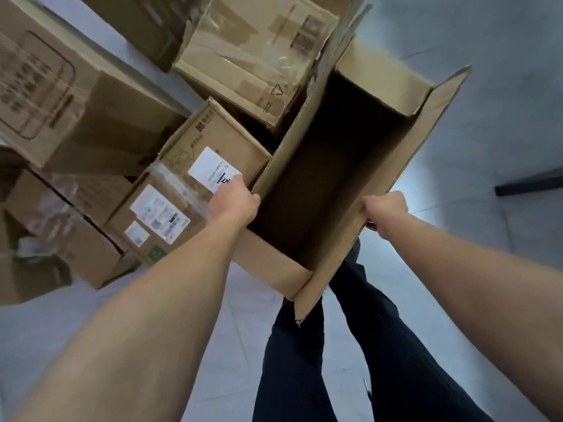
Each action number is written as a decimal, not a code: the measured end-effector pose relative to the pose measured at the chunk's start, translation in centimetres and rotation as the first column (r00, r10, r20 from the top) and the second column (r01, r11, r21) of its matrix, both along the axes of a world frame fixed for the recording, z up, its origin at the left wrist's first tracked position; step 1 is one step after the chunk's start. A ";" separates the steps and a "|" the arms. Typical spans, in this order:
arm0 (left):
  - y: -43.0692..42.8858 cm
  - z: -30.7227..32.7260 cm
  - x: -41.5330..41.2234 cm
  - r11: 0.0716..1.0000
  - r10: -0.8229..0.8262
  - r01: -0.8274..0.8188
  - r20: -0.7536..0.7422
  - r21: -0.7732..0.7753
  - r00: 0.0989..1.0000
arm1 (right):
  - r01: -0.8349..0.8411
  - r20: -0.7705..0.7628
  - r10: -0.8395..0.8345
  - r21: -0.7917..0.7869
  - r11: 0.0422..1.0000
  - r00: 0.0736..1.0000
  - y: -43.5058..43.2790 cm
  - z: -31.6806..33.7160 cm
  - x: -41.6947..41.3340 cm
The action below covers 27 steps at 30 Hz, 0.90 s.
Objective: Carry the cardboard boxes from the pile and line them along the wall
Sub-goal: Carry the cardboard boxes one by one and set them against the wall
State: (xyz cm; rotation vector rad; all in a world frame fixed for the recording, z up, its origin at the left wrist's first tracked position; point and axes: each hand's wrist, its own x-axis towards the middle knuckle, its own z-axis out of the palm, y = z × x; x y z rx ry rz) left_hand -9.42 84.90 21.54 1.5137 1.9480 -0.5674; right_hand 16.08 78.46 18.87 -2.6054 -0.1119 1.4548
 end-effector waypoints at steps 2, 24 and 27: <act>-0.3 -0.8 0.2 0.997 -0.070 0.070 0.000 -0.035 0.998 | -0.015 -0.029 0.014 -0.033 0.999 0.999 -0.2 -0.7 0.0; -16.0 22.3 -0.7 0.954 0.169 -0.179 0.062 0.240 0.984 | -0.401 -0.137 0.446 0.266 0.877 0.884 -9.2 20.7 2.6; -20.4 24.7 -0.2 0.939 0.207 -0.204 0.020 0.277 0.978 | -0.522 -0.123 0.568 0.275 0.808 0.814 -11.1 23.7 2.1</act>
